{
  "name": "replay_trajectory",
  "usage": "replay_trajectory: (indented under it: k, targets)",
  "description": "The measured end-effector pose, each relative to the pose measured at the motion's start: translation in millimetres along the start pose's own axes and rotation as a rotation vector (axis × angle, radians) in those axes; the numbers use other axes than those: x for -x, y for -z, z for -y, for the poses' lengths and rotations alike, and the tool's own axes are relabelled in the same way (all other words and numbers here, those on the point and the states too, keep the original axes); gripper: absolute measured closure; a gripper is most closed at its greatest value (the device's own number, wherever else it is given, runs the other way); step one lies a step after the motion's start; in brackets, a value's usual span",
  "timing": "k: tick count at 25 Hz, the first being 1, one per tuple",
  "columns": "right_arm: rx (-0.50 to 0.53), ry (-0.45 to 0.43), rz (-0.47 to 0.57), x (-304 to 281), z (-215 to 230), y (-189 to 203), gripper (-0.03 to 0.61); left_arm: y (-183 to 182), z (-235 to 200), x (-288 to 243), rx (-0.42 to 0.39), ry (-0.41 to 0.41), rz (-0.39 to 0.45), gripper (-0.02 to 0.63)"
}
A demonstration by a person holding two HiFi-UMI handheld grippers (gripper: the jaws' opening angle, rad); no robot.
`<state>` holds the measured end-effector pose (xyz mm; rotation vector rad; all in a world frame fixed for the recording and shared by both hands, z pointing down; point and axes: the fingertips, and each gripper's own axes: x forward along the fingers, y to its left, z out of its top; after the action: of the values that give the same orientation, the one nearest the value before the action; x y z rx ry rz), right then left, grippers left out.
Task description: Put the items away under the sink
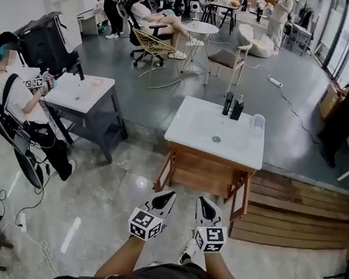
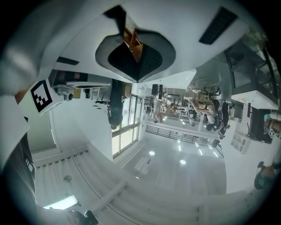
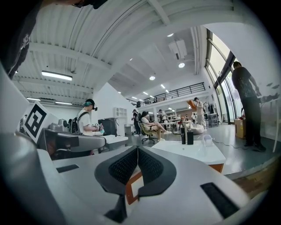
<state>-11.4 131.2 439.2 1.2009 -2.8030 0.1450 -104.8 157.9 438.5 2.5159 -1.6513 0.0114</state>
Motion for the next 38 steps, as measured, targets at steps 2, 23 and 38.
replay_trajectory:
  k: [2,23,38]
  targets:
    - [-0.008,-0.001,0.003,-13.1,20.9,-4.7,0.555,-6.5,-1.3,-27.8,-0.011,0.012,-0.003,0.606]
    - [-0.066,-0.032,0.008,-108.2,186.7,-24.7,0.555,-45.3,-40.2,-212.8,-0.078,-0.111,0.004,0.606]
    - [-0.046,0.019,-0.007,-202.4,227.3,-32.0,0.555,-53.7,-105.2,-288.3,-0.074,-0.048,0.012,0.606]
